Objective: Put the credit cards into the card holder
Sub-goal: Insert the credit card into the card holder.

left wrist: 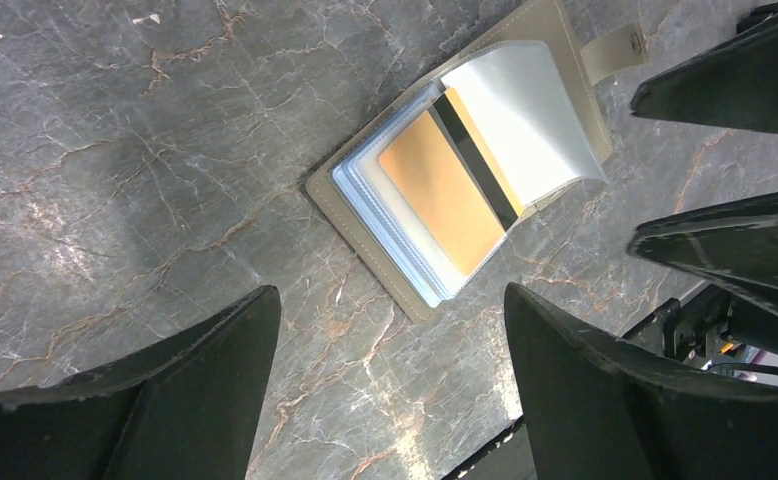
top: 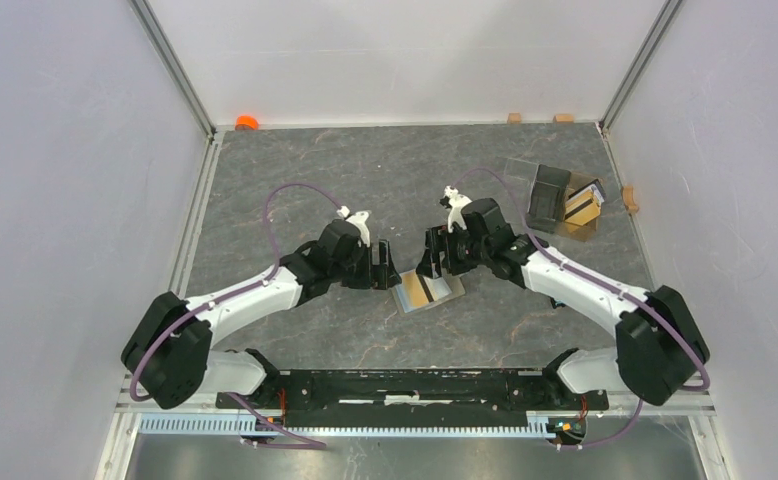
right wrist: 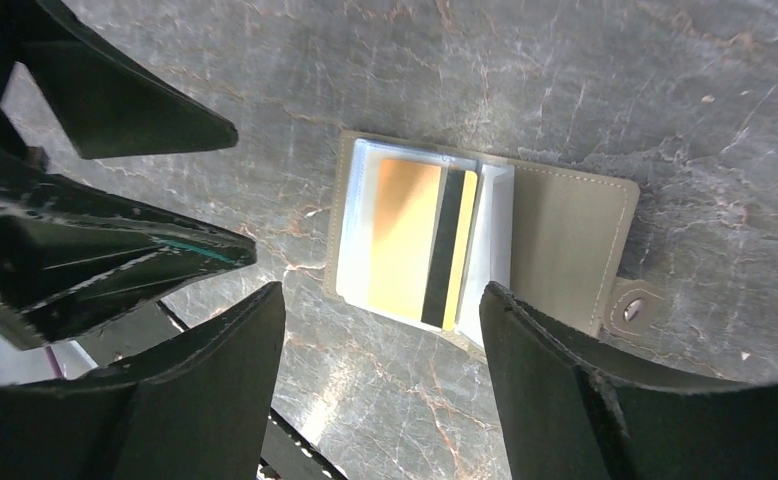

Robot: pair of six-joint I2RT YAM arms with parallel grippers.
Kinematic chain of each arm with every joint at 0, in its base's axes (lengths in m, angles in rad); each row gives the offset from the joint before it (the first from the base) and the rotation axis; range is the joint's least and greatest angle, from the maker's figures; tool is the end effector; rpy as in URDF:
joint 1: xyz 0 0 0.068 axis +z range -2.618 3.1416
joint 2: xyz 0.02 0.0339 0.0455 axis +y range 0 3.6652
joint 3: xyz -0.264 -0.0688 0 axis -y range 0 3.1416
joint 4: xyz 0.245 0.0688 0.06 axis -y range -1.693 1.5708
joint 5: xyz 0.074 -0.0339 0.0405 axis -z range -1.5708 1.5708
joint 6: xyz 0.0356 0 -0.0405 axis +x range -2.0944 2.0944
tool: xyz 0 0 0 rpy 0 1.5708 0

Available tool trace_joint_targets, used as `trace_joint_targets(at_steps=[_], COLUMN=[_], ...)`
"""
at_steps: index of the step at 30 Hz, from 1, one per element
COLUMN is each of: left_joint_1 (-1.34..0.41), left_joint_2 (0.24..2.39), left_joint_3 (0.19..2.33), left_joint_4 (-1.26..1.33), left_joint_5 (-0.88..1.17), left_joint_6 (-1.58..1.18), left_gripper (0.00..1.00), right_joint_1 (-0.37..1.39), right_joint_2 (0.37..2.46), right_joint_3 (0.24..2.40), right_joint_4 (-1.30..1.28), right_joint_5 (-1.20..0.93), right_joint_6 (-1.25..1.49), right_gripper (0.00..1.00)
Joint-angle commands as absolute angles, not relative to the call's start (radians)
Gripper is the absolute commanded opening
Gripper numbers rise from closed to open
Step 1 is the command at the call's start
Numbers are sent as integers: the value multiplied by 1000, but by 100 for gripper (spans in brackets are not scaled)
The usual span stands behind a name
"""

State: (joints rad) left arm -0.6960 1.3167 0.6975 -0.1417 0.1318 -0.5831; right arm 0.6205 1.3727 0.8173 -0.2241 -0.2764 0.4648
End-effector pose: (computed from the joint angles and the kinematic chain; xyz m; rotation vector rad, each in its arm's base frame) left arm 0.2020 -0.1749 0.2003 0.2083 2.4521 -0.7596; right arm 0.2261 0.1735 0.2180 -0.3357 2.4554 0.8283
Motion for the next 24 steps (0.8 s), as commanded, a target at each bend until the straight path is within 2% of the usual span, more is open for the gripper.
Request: trace_joint_targets(at_steps=[1, 5, 8, 16, 20, 24], left_joint_1=[-695, -692, -689, -683, -681, -681], left_joint_2=[1288, 1311, 1330, 1412, 1437, 1450], left_joint_3=[684, 674, 664, 671, 660, 649], left_joint_4=[-142, -121, -79, -28, -5, 27], left_joint_5=[114, 132, 155, 195, 207, 208], left_joint_6=[-653, -673, -692, -696, -708, -721], left_gripper=[89, 89, 86, 74, 68, 66], right_joint_1=[620, 624, 631, 672, 689, 703], right_joint_2=[1299, 1314, 1346, 1409, 1432, 1480], right_joint_3=[842, 834, 835, 840, 858, 868], right_joint_4=[-210, -216, -224, -212, -214, -224], right_joint_5=[-240, -229, -225, -219, -220, -212], right_joint_6=[453, 471, 485, 496, 476, 457], right_gripper=[76, 72, 64, 51, 50, 51])
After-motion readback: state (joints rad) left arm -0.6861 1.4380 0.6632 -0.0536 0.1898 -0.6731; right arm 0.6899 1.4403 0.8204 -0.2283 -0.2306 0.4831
